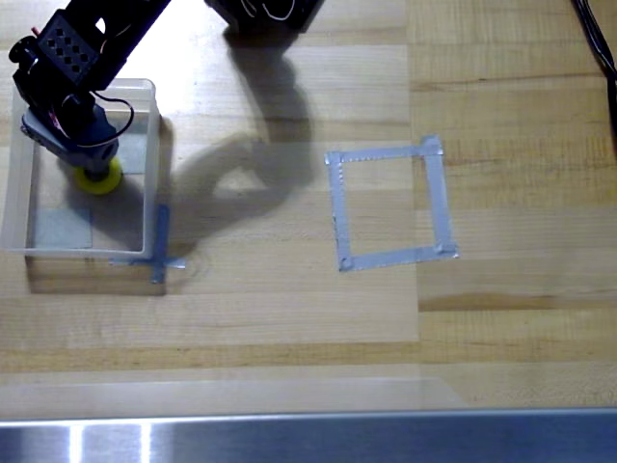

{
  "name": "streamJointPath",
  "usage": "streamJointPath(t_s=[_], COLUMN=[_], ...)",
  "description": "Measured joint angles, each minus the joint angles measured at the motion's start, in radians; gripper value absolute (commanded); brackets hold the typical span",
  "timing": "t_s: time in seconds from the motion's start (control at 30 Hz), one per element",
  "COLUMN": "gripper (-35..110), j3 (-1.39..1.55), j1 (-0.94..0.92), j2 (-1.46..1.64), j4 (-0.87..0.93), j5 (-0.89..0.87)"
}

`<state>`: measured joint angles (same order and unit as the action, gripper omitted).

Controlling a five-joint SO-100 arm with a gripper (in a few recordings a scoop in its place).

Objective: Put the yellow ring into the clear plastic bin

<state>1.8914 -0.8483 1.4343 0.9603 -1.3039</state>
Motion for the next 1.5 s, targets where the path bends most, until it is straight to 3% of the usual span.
streamJointPath(t_s=[0.27,0.57,0.9,1.13,1.3,1.5], gripper=[21,21,21,21,21,21], j3=[0.006,0.008,0.028,0.296,0.586,0.946], j1=[0.005,0.029,0.471,0.726,0.77,0.758], j2=[0.055,0.225,0.695,0.839,1.028,1.388], j4=[0.003,0.141,0.394,0.321,0.187,0.098], j5=[0.011,-0.002,-0.002,-0.12,-0.25,-0.279])
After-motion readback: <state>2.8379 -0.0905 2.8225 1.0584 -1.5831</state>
